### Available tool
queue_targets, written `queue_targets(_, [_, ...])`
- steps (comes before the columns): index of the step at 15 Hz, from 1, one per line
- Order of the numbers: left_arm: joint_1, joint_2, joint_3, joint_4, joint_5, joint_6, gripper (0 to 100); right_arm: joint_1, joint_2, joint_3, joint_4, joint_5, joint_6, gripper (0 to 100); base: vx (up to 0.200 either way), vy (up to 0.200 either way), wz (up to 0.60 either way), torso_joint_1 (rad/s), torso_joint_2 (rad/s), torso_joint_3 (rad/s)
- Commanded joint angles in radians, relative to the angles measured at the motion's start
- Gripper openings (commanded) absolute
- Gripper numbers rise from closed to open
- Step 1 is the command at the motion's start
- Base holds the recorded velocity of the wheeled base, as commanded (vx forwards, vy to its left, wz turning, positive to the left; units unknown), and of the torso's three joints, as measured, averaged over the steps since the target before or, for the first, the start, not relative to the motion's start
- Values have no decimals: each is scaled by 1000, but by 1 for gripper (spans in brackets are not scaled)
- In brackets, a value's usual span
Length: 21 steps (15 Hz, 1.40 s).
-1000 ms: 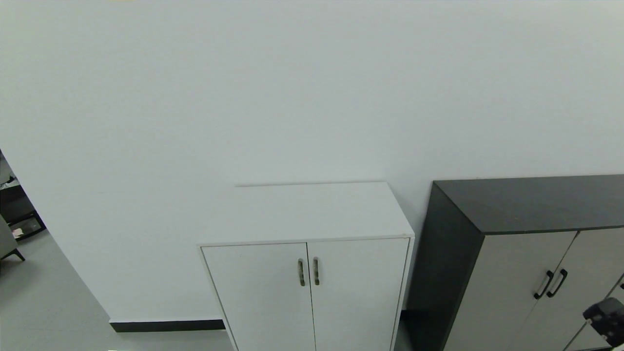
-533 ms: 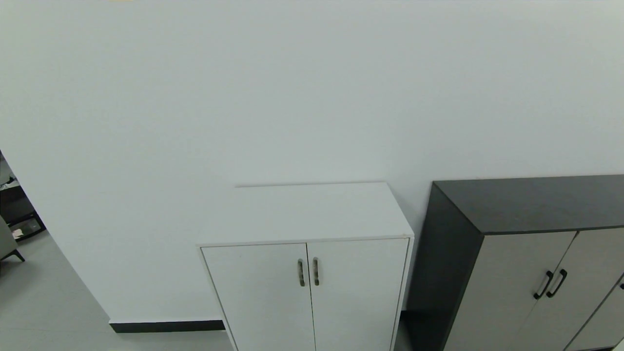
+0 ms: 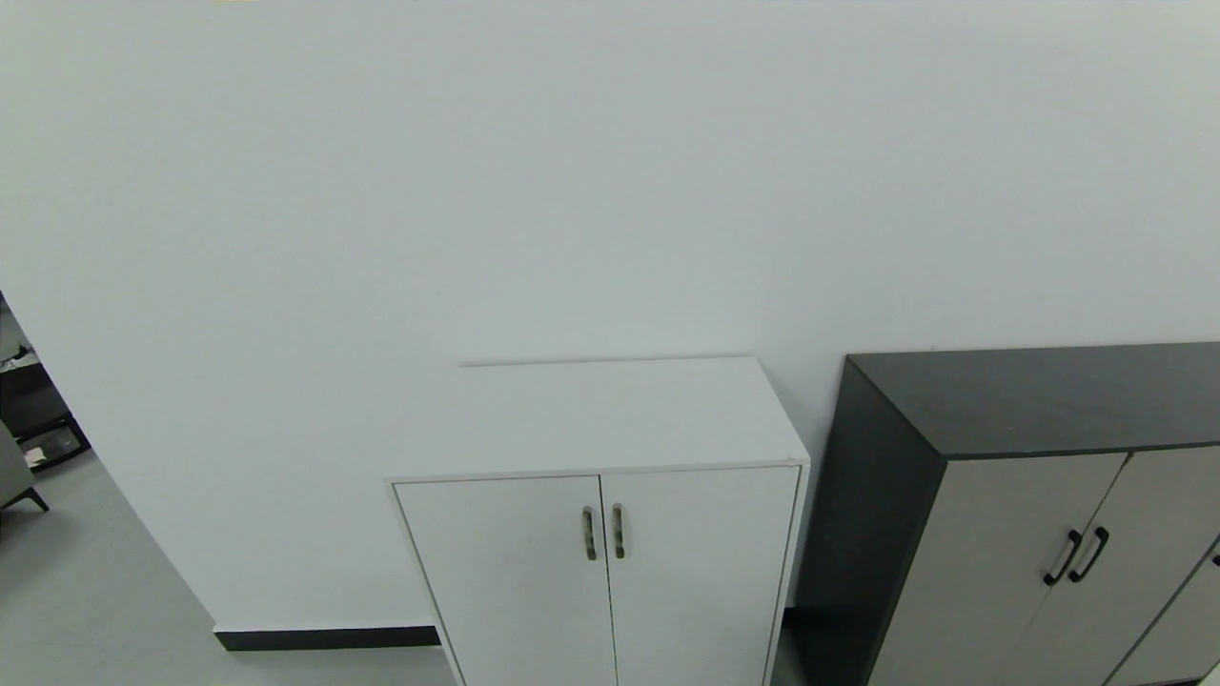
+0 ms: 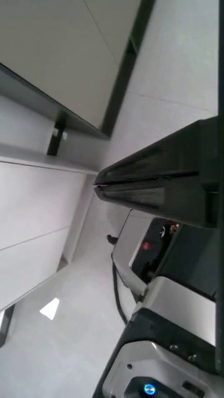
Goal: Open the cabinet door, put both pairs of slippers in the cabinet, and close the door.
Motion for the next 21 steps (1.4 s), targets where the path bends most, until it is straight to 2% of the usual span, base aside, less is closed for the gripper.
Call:
queue_targets(1, [0, 0, 0, 0, 0, 0, 0, -11, -4, 1, 0, -1, 0, 0, 0, 0, 0, 0, 0, 0])
queue_targets(3, [0, 0, 0, 0, 0, 0, 0, -60, -31, 0, -1, -12, -5, 0, 0, 0, 0, 0, 0, 0])
queue_targets(6, [0, 0, 0, 0, -1, 1, 0, -149, -104, 12, 33, -96, -8, 0, 0, 0, 0, 0, 0, 0])
queue_targets(10, [0, 0, 0, 0, -1, 0, 0, -217, -151, 12, 31, -96, 10, 0, 0, 0, 0, 0, 0, 0])
queue_targets(14, [0, 0, 0, 0, -1, 0, 0, -355, -309, 12, 31, -96, 10, 0, 0, 0, 0, 0, 0, 0])
queue_targets(21, [0, 0, 0, 0, -1, 0, 0, -349, -677, 12, 31, -96, 12, 0, 0, 0, 0, 0, 0, 0])
